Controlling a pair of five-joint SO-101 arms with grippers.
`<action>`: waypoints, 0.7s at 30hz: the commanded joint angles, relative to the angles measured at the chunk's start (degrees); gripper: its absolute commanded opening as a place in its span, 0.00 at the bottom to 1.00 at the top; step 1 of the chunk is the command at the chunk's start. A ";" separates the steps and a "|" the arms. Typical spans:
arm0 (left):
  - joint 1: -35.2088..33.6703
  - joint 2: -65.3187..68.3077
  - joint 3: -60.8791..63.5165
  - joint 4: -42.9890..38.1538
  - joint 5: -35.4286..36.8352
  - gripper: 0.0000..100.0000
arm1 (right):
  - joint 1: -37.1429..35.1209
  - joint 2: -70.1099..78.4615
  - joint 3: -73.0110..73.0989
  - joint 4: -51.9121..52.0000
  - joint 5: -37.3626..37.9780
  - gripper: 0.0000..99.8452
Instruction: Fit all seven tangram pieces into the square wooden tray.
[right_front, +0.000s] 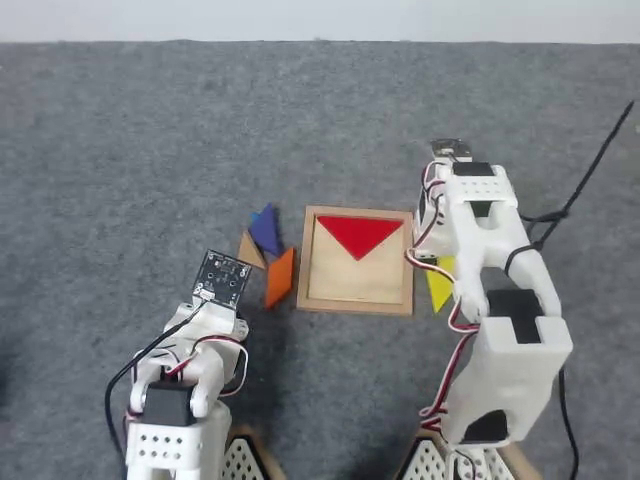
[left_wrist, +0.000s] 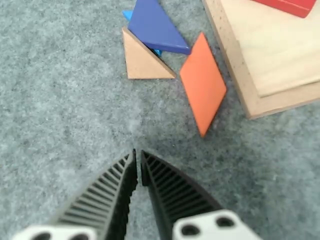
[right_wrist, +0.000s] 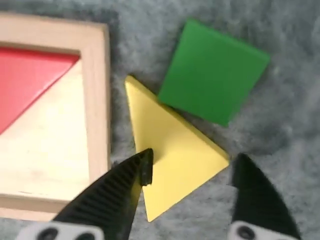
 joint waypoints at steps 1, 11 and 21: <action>-0.18 -0.97 -0.66 0.18 0.44 0.02 | -2.07 -1.63 1.14 -0.84 2.29 0.40; -0.18 -0.97 -0.66 0.18 0.44 0.02 | -3.82 -18.24 18.55 -12.88 5.89 0.38; -0.18 -0.97 -0.66 0.18 0.44 0.02 | -3.47 -9.80 13.89 -14.73 10.55 0.38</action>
